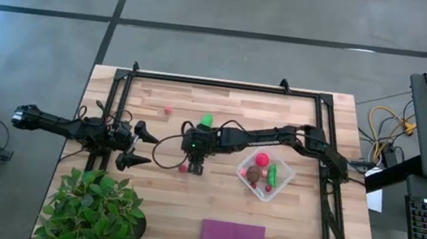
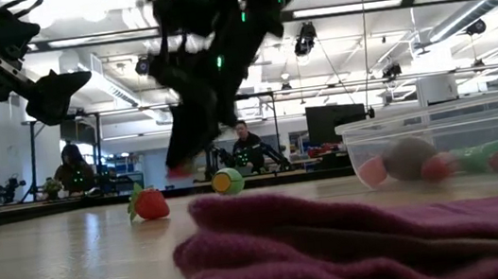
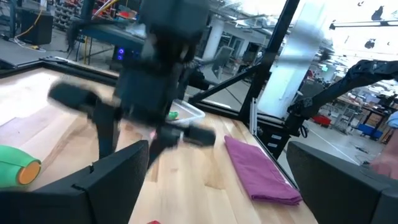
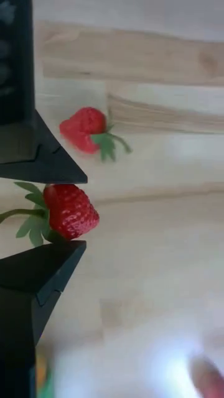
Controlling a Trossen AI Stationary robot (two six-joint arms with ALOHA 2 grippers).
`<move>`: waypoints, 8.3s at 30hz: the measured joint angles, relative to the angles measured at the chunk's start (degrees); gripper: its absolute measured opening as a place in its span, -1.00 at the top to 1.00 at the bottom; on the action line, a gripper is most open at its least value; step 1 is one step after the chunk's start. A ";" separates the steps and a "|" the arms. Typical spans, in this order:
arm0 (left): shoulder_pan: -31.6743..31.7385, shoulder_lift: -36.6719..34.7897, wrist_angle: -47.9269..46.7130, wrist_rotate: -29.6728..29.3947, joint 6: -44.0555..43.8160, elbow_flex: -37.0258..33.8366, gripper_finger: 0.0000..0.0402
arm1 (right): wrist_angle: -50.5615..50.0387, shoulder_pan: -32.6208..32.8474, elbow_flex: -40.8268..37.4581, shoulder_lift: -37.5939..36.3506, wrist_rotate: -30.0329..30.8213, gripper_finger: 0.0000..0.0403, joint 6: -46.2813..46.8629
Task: Pick and placing Produce into tupperware
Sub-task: Put the top red strawberry into the transparent bin, then put the red strawberry into the transparent bin, then put the pink peach into the transparent bin
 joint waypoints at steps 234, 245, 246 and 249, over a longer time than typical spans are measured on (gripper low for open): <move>0.00 0.00 0.02 -0.01 0.01 0.00 -0.83 | -23.34 2.32 -22.57 -29.36 12.09 -0.38 67.43; 0.01 0.04 0.09 -0.02 0.00 0.00 -0.83 | -0.53 -16.61 -22.79 -23.37 -7.32 -0.35 56.48; -0.01 0.05 0.04 0.00 0.00 0.00 -0.83 | 0.60 -16.87 -22.79 -22.11 -8.32 -0.35 56.42; 0.01 0.00 0.04 0.00 0.00 0.00 -0.83 | 3.48 -17.48 -22.85 -17.94 -10.02 -0.35 56.48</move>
